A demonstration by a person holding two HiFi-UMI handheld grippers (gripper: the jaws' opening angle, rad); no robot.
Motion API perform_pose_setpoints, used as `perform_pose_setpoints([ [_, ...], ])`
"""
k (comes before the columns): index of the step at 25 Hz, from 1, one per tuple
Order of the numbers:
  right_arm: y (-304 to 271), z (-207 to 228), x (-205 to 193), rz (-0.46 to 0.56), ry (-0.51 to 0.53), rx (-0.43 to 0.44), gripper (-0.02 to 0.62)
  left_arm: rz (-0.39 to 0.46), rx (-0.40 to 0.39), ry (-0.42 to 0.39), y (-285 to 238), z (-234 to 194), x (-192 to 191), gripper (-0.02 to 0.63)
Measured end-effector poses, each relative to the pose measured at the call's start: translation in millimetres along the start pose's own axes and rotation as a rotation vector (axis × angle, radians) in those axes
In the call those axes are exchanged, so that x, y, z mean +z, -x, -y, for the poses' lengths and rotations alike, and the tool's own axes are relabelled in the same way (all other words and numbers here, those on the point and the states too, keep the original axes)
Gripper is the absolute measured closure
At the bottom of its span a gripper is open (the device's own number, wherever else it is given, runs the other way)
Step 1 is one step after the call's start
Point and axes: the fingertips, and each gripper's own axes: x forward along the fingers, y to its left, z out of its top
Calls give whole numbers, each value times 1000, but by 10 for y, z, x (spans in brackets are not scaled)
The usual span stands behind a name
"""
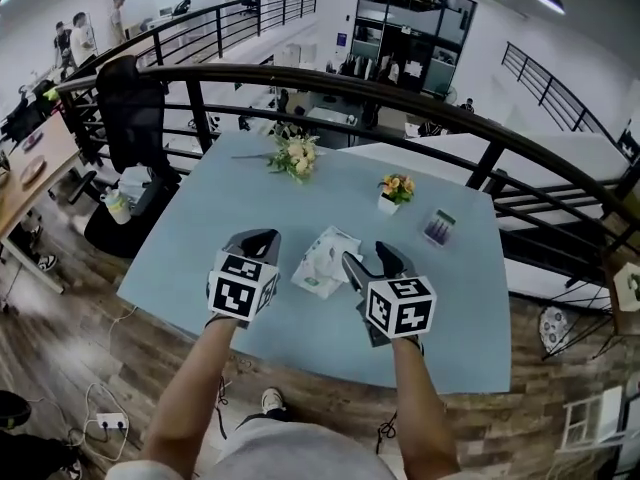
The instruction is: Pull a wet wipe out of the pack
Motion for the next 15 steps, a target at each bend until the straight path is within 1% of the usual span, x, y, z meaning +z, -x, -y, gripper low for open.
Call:
perform_pose_setpoints([
  [5, -141, 0, 15, -5, -9, -35, 318, 10, -41, -9, -167, -116, 40, 612],
  [15, -319, 132, 32, 1, -46, -129, 318, 20, -125, -42, -511, -257, 117, 612],
])
